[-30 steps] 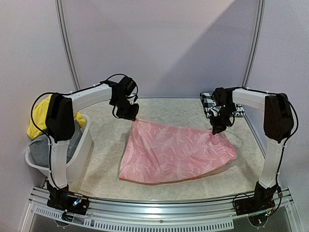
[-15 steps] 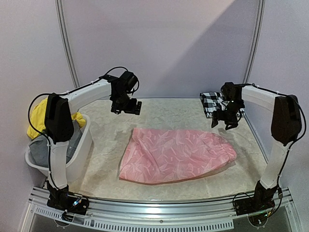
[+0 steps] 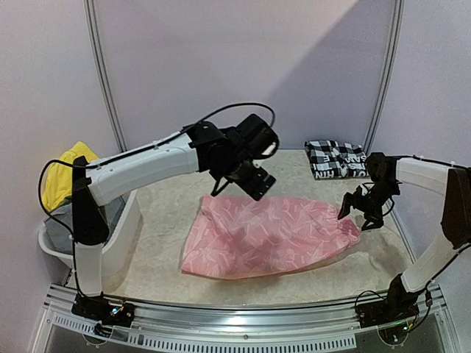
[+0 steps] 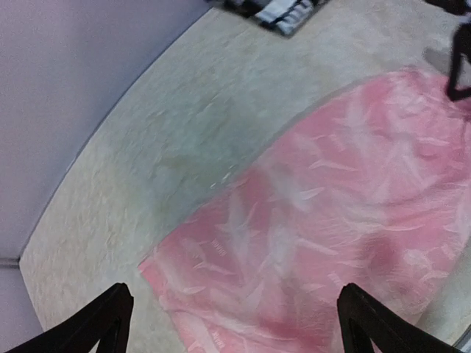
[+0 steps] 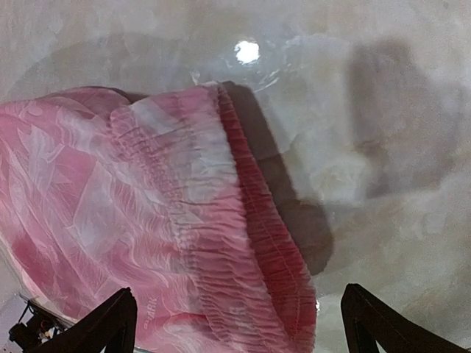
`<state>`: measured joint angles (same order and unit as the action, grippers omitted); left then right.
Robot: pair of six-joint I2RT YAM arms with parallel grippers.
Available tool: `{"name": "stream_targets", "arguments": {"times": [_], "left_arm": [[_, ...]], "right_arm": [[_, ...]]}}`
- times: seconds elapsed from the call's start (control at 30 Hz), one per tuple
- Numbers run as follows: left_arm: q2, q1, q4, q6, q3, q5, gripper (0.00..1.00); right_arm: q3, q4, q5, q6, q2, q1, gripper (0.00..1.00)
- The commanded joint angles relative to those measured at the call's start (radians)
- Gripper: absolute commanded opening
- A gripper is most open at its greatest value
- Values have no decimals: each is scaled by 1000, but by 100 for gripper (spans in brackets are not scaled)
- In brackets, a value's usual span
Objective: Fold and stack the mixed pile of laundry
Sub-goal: Move the rectangle-folded shorts to the center of the board.
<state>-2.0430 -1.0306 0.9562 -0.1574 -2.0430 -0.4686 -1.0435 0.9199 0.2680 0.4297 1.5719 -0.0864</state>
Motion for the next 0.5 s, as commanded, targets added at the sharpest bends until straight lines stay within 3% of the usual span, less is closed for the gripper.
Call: {"name": "stream_targets", "arguments": {"times": [0.0,0.13,0.3,0.47], "left_arm": [[-88,-147,-134,247,-66,24,99],[-159,-227,-243,323,-94,188,98],[-253,-246,-228,243,-128,318,87],[-275,-250,-239,172,-42,347,74]], "right_arm": [[-7,15,-73,84,-143,15,99],[-21,65,-127,126,-236,17,99],[24,80,-114,118,-275,16,99],[67,12,-104,45,-257,15,85]]}}
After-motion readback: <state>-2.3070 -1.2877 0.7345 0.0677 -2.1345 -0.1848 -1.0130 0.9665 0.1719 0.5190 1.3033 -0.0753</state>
